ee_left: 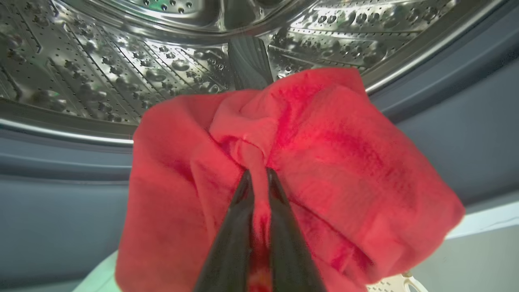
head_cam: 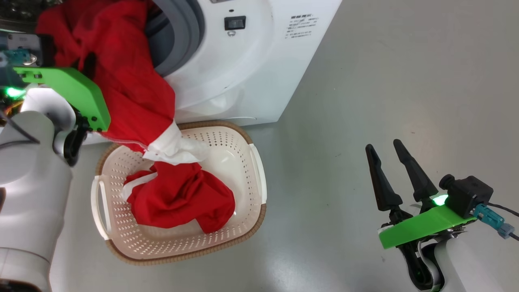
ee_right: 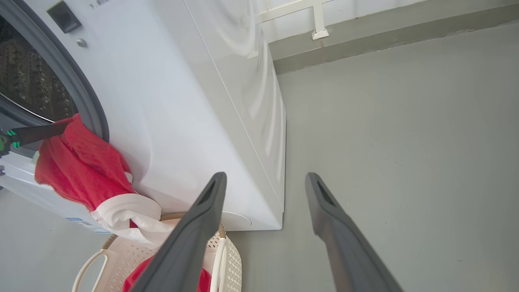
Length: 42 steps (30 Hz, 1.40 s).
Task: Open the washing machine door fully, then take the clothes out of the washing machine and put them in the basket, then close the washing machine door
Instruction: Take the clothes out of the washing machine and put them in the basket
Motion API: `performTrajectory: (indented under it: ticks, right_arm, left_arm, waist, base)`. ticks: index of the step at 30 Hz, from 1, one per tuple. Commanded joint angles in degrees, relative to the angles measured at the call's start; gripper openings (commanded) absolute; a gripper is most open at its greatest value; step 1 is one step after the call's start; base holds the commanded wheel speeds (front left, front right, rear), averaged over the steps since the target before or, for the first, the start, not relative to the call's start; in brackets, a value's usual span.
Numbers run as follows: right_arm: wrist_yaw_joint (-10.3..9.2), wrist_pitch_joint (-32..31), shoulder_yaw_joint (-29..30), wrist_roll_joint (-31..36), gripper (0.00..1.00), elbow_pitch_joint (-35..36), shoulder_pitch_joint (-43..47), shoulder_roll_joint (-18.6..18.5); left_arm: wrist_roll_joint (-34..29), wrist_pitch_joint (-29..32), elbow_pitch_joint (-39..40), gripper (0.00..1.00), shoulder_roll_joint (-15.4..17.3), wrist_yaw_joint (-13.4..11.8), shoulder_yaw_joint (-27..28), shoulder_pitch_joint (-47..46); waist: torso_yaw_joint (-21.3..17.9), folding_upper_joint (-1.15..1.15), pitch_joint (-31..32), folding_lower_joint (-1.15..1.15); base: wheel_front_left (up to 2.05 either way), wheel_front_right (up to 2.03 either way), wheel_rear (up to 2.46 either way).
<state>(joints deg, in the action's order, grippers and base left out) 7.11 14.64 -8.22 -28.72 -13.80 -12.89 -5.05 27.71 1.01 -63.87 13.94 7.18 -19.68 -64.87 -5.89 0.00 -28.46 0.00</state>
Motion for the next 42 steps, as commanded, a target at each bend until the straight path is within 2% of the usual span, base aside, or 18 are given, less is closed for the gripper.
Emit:
performTrajectory:
  ticks: [1, 5, 12, 16, 21, 31, 37, 42]
  right_arm:
    - [0.37, 0.36, -1.06, -0.36, 1.0, 1.27, 0.81, 0.01]
    - [0.37, 0.36, -0.83, -0.33, 1.0, 1.15, 1.45, 0.07]
    - [0.37, 0.36, -0.32, -0.17, 1.0, 1.17, 2.23, -0.11]
    - [0.37, 0.36, 0.01, -0.08, 1.0, 1.26, 2.46, -0.42]
    - [0.37, 0.36, 0.32, -0.11, 1.0, 1.34, 2.98, -0.88]
    - [0.37, 0.36, 0.51, -0.13, 1.0, 1.37, 3.63, -1.18]
    - [0.37, 0.36, 0.16, -0.28, 1.0, 1.34, 3.53, -1.3]
    - [0.37, 0.36, -0.12, -0.36, 1.0, 1.27, 3.33, -1.35]
  left_arm:
    - [0.99, -2.28, 1.01, 0.0, 3.2, 0.31, 0.6, -1.18]
    - [2.07, -9.77, 1.09, 0.0, 3.37, 0.31, 0.52, 0.45]
    - [2.63, -15.87, 4.75, 0.0, 2.45, 0.31, 1.89, 4.17]
    - [0.21, -15.97, 17.1, 0.0, 2.37, -1.23, 6.71, 9.75]
    - [-3.45, -15.99, 31.47, 0.0, 0.01, -1.78, 13.71, 19.19]
    - [-7.75, -16.0, 46.81, 0.0, -5.37, -0.4, 20.44, 34.1]
    - [-7.8, -16.0, 47.67, 0.0, -6.65, 0.06, 19.4, 40.25]
    - [-6.53, -16.0, 44.2, 0.0, -7.35, 0.23, 17.39, 43.58]
  waist:
    - [0.12, 0.0, 0.19, 0.0]
    - [0.55, 0.0, 1.08, 0.0]
    - [2.0, 0.0, 2.33, 0.0]
    - [2.96, 0.0, 2.97, 0.0]
    - [3.85, 0.0, 3.8, 0.0]
    - [5.0, 0.0, 4.63, 0.0]
    - [4.97, 0.0, 4.73, 0.0]
    - [4.78, 0.0, 4.37, 0.0]
  base:
    - [0.0, 0.0, 0.0]
    - [0.0, 0.0, 0.0]
    - [0.0, 0.0, 0.0]
    - [0.0, 0.0, 0.0]
    - [0.0, 0.0, 0.0]
    - [0.0, 0.0, 0.0]
    - [0.0, 0.0, 0.0]
    - [0.0, 0.0, 0.0]
